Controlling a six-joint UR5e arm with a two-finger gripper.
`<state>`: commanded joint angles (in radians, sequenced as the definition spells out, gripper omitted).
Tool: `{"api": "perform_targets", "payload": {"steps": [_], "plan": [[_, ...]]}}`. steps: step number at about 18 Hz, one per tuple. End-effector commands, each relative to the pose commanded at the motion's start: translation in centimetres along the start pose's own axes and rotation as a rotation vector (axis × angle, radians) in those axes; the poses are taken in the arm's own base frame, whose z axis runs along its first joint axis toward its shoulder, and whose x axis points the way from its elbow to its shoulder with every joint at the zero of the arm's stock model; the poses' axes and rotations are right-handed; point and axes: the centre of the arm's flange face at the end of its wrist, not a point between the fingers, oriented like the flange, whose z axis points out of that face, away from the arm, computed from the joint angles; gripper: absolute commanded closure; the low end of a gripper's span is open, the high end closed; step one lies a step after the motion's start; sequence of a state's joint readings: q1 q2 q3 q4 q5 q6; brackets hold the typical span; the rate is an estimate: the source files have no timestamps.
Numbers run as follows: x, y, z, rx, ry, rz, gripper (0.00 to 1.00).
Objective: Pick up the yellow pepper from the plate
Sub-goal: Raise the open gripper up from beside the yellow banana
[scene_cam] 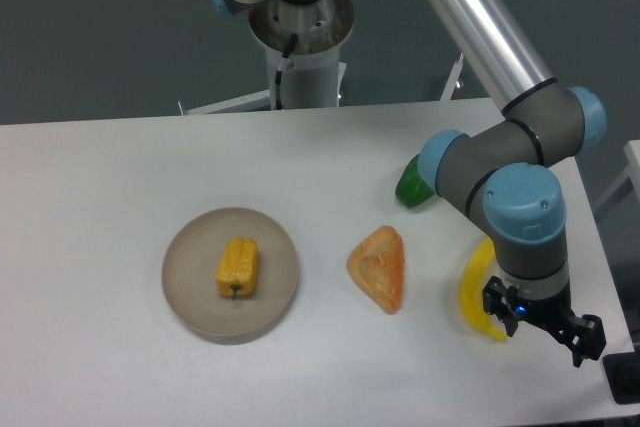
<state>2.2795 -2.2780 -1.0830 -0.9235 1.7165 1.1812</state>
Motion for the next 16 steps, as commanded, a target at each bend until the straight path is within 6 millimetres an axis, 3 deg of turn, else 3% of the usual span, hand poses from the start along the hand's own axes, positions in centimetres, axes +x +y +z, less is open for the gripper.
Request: {"api": "perform_targets", "payload": {"steps": [9,12,16], "plan": [[0.9,-0.4,-0.9,0.001,0.004,0.007,0.0],[1.1,-0.1,-2.7,0.014,-0.002,0.006,0.0],[3.0,1.0,-5.2,0.008,0.015,0.001,0.0]]}}
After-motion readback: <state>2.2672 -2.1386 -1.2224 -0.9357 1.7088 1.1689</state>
